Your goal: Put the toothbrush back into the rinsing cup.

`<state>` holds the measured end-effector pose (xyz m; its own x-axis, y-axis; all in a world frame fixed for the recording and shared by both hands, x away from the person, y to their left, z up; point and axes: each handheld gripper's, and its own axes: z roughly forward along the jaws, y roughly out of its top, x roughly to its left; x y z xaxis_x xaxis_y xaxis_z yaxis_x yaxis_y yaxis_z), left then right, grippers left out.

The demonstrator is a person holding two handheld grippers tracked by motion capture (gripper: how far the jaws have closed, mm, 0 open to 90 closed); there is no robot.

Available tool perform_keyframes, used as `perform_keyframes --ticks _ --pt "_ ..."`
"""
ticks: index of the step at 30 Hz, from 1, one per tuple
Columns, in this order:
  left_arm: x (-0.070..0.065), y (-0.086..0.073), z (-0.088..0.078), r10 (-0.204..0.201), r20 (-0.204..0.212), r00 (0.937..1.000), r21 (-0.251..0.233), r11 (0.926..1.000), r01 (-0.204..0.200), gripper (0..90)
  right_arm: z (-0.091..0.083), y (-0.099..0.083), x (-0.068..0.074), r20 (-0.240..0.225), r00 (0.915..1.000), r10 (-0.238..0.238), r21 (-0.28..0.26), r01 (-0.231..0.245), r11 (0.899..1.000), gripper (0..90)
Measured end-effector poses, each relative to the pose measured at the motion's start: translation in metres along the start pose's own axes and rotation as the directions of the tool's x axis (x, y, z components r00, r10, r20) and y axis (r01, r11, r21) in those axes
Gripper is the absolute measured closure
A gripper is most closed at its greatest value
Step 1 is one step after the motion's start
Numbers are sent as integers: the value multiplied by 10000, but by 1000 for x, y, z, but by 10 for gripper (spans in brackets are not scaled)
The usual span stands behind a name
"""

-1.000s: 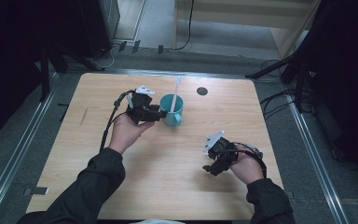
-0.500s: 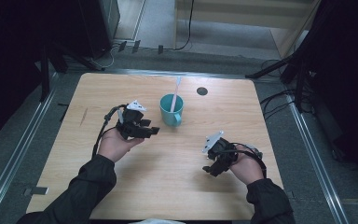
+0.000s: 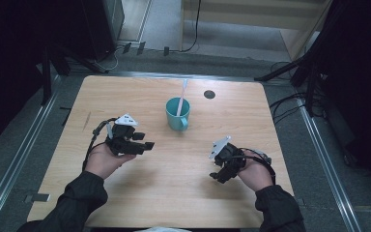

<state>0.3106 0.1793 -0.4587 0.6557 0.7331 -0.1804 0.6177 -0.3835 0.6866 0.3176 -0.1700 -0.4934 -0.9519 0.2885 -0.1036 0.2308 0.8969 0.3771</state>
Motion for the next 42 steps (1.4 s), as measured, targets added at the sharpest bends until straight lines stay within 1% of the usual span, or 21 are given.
perform_keyframes --ticks 3,6,7,9,12,14,15,19,22,25,28,29,32,35,39,42 --pt "3 -7 -4 -148 -52 9999 29 9999 149 431 0 1 0 40 10000 -29 12 29 10000 213" --pt "5 -13 -7 -190 -121 9997 148 9997 192 430 0 2 1 33 10000 -27 14 27 10000 213" --pt "6 -14 -8 -182 -166 9997 132 9997 184 430 0 2 1 42 10000 -7 59 6 10000 213" --pt "6 -17 -10 -244 -206 9995 118 9996 247 429 1 3 1 20 9999 -127 -3 127 9999 213" --pt "8 -21 -12 -272 -297 9992 142 9995 276 427 1 4 2 -21 10000 -60 64 60 10000 212" --pt "10 -23 -13 -349 -383 9987 149 9993 355 428 2 5 1 -26 9999 -161 43 161 9999 212" --pt "11 -24 -14 -395 -354 9986 179 9990 401 427 2 6 1 -37 9999 -159 49 159 9999 212" --pt "15 -28 -15 -559 -484 9973 182 9982 568 426 3 8 0 -67 9997 -236 33 236 9997 212" --pt "16 -31 -15 -670 -569 9961 306 9972 688 420 4 10 -1 -101 9996 -260 69 261 9996 212" --pt "17 -35 -13 -653 -628 9959 439 9967 681 419 5 12 -1 -130 9992 -365 60 366 9993 212" --pt "18 -37 -10 -796 -605 9950 523 9952 828 419 6 14 -1 -135 9991 -394 61 395 9992 212" --pt "17 -37 -9 -928 -465 9946 532 9940 953 419 6 15 -2 -155 9989 -435 78 436 9990 212" --pt "16 -36 -7 -791 -417 9960 626 9947 817 417 8 16 -1 -215 9987 -453 146 457 9989 212" --pt "16 -37 -5 -809 -357 9961 675 9942 832 417 8 16 -1 -209 9984 -533 130 535 9985 212" --pt "19 -37 -4 -842 -352 9958 787 9931 867 417 8 16 -1 -193 9987 -462 190 466 9987 211" --pt "20 -37 -3 -947 -347 9949 778 9922 972 413 8 15 -1 -210 9988 -450 202 455 9988 211"
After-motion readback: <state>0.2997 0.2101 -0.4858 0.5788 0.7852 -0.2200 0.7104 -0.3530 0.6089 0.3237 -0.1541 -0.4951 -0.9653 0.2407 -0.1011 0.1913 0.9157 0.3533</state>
